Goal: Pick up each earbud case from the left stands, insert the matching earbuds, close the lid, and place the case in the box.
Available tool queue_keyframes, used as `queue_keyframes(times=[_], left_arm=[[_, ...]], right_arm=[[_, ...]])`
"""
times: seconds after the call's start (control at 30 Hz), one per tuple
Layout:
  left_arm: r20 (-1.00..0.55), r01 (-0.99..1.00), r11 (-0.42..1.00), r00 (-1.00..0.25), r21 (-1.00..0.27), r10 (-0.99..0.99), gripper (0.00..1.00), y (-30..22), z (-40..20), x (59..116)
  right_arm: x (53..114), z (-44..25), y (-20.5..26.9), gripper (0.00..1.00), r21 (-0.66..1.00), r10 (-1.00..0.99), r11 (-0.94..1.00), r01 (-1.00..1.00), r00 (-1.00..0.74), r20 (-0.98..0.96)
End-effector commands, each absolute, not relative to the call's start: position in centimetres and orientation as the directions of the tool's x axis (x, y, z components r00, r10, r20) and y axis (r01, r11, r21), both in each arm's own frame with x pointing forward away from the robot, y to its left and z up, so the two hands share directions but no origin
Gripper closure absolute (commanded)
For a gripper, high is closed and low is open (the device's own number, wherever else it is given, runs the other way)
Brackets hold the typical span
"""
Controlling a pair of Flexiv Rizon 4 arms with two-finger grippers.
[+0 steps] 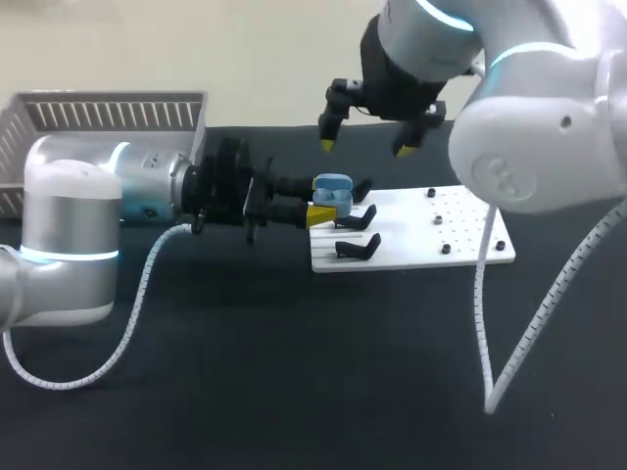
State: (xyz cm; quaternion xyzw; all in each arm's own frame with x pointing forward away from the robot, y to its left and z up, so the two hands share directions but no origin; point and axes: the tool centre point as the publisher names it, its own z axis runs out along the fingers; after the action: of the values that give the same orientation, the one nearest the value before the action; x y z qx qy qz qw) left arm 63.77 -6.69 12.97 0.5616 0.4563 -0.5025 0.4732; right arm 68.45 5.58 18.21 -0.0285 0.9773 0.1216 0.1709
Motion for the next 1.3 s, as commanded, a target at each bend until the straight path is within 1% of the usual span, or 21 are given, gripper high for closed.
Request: queue_keyframes(times=[0.03, 0.27, 0.77, 0.87, 0.97, 1.03, 1.1, 1.17, 1.3], left_arm=[[-0.996, 0.989, -0.13, 0.082, 0.077, 0.035, 1.0, -6.7, 12.9, 63.6], [-0.996, 0.989, -0.13, 0.082, 0.077, 0.035, 1.0, -6.7, 12.9, 63.6], [-0.996, 0.989, -0.13, 0.082, 0.077, 0.035, 1.0, -6.7, 12.9, 63.6], [-0.996, 0.989, -0.13, 0.082, 0.077, 0.035, 1.0, -6.7, 12.9, 63.6], [-0.996, 0.989, -0.13, 0.082, 0.077, 0.035, 1.0, -6.7, 12.9, 63.6], [-0.996, 0.989, -0.13, 0.082, 0.077, 0.035, 1.0, -6.7, 12.9, 63.6], [-0.996, 0.989, -0.13, 0.082, 0.077, 0.035, 1.0, -6.7, 12.9, 63.6], [-0.996, 0.989, -0.13, 0.082, 0.077, 0.035, 1.0, -6.7, 12.9, 63.6], [-0.997, 0.993, -0.11, 0.06, 0.054, 0.055, 1.0, -5.5, 13.1, 62.8]], right_arm=[[69.2, 17.0, 5.4, 0.0, 0.228, -0.007, 0.97, -0.086, -0.945, -0.328], [68.8, 15.6, 5.0, 0.0, 0.219, -0.007, 0.973, -0.074, -0.957, -0.289], [64.9, 15.2, 4.5, 0.0, 0.216, -0.015, 0.975, -0.062, -0.977, -0.213], [64.7, 15.9, 4.4, 0.0, 0.231, -0.032, 0.968, -0.101, -0.958, -0.287], [64.4, 18.1, 3.9, 0.0, 0.286, -0.031, 0.946, -0.152, -0.921, -0.388], [63.8, 19.3, 3.6, 0.0, 0.303, -0.046, 0.935, -0.185, -0.909, -0.414], [62.7, 20.8, 3.1, 0.0, 0.294, -0.05, 0.931, -0.214, -0.876, -0.479], [61.4, 22.4, 2.4, 0.0, 0.336, -0.035, 0.912, -0.235, -0.861, -0.508], [59.7, 23.3, 1.4, 0.0, 0.343, -0.049, 0.902, -0.261, -0.853, -0.52]])
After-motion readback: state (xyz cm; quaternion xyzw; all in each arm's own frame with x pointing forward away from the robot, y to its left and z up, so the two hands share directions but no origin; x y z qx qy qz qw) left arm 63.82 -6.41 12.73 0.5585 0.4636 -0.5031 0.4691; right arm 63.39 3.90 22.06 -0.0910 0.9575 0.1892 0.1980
